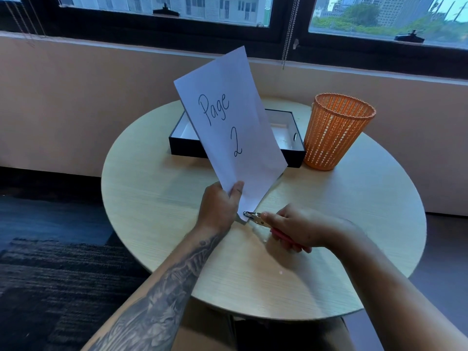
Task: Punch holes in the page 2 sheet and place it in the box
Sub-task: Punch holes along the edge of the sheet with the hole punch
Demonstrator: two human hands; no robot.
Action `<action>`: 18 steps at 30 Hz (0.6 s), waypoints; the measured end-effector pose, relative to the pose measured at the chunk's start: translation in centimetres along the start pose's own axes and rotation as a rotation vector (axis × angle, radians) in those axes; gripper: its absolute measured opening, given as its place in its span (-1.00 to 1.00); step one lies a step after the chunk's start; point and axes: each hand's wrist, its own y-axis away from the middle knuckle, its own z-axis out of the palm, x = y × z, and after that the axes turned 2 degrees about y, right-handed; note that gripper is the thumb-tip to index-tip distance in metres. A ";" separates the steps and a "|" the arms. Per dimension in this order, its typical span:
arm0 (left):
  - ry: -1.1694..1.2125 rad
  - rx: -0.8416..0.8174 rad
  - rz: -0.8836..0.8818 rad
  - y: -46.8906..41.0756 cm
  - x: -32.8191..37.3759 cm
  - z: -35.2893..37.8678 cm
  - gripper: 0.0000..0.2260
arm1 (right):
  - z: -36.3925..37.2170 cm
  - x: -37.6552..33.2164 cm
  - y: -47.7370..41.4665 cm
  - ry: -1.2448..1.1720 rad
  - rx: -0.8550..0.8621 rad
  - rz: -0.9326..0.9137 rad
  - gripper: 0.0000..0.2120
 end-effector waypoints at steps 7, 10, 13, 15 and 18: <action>0.078 0.054 -0.030 0.0 0.3 -0.1 -0.82 | -0.6 1.8 0.5 -0.144 -0.003 -0.008 -0.47; 0.109 0.056 -0.056 0.0 0.4 -0.2 -0.73 | -0.8 3.3 0.4 -0.173 0.070 -0.022 -0.48; 0.146 0.058 -0.077 0.1 0.7 -0.4 -0.68 | -1.1 4.6 0.1 -0.221 0.172 -0.010 -0.49; 0.191 0.056 -0.088 0.2 1.0 -0.5 -0.69 | -1.1 5.2 0.0 -0.200 0.245 -0.003 -0.54; 0.266 0.071 -0.114 0.3 1.3 -0.8 -0.76 | -0.8 5.8 -0.1 -0.017 0.438 -0.022 -0.59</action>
